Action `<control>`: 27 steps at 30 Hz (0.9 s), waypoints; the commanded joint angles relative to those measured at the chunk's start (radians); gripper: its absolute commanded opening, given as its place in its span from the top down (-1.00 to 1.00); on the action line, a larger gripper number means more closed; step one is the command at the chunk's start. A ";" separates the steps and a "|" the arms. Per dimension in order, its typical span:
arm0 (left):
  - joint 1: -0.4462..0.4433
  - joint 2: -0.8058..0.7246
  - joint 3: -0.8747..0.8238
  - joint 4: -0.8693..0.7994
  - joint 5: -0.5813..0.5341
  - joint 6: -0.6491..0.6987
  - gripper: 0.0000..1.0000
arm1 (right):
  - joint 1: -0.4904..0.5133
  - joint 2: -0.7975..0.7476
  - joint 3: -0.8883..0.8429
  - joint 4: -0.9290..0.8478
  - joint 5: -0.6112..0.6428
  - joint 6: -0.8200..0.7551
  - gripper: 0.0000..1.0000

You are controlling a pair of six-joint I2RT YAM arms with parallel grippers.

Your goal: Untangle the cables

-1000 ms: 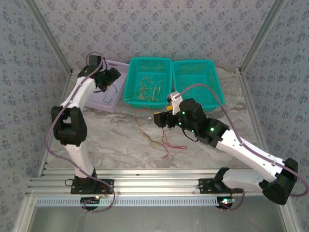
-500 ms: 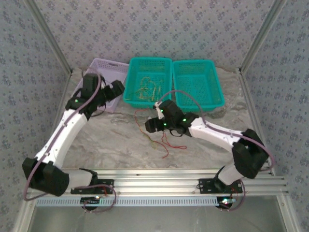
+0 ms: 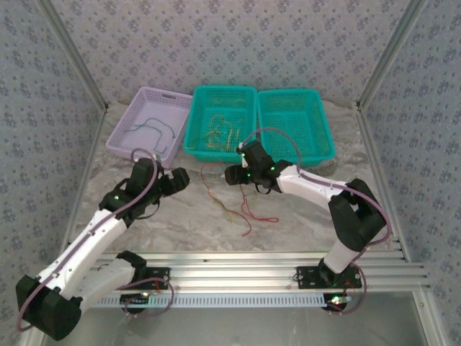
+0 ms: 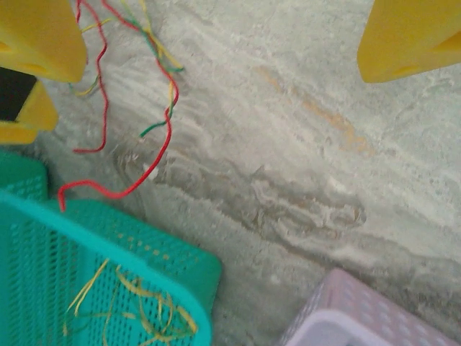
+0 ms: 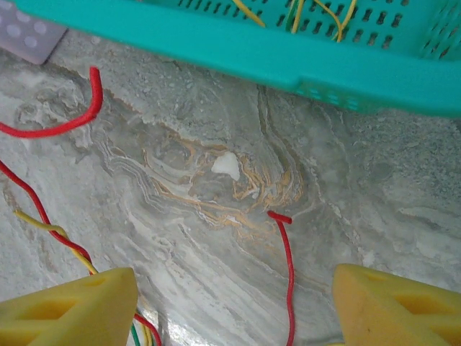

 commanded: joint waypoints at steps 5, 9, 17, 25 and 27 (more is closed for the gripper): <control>-0.087 -0.039 -0.050 -0.005 -0.089 0.000 -0.93 | 0.005 -0.061 -0.029 -0.132 0.109 -0.005 -0.44; -0.118 -0.030 -0.101 0.046 -0.063 -0.026 -0.93 | 0.027 -0.178 -0.104 -0.180 0.091 0.017 -0.45; -0.155 0.076 -0.128 0.158 -0.031 -0.053 -0.93 | 0.104 -0.337 -0.218 -0.268 0.038 0.048 -0.41; -0.195 0.172 -0.107 0.212 -0.020 -0.066 -0.93 | 0.170 -0.289 -0.305 -0.226 -0.022 0.088 -0.33; -0.207 0.193 -0.103 0.222 -0.023 -0.071 -0.93 | 0.186 -0.266 -0.313 -0.218 -0.008 0.090 -0.31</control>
